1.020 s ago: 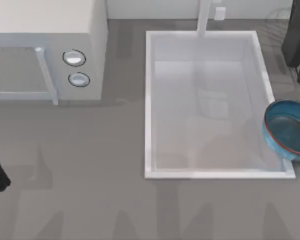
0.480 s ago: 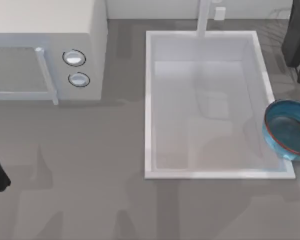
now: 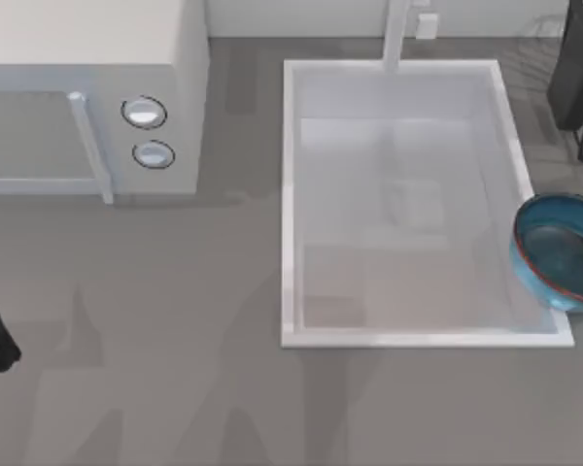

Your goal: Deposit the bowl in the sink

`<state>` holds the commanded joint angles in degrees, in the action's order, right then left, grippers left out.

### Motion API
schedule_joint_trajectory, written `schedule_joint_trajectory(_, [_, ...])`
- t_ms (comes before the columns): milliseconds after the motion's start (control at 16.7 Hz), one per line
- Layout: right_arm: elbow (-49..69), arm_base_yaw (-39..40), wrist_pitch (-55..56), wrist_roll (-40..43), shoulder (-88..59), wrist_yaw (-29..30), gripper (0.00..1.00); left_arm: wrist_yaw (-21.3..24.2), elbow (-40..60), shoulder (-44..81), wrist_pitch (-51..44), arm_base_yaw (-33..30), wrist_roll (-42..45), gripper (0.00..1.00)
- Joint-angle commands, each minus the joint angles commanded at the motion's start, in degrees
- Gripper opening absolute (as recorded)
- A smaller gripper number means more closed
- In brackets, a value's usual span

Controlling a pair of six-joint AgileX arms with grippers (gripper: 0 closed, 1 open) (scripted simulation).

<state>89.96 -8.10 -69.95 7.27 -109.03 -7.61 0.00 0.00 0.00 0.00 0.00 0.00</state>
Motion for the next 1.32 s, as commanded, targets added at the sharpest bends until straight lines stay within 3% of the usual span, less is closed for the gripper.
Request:
schedule_joint_trajectory(600, [2.14,0.11,-0.97,0.01,-3.28,-0.33,1.0,0.0,0.0,0.0,0.0,0.0,0.0,1.0])
schedule_joint_trajectory(1020, [-9.48,1.64,16.0,-1.75,-7.65,-0.37,1.0,0.0,0.0,0.0,0.0,0.0,0.0,1.0])
schedule_joint_trajectory(1320, [-12.23,2.05,19.18,-2.15,-8.64,-0.36,1.0,0.0,0.0,0.0,0.0,0.0,0.0,1.0])
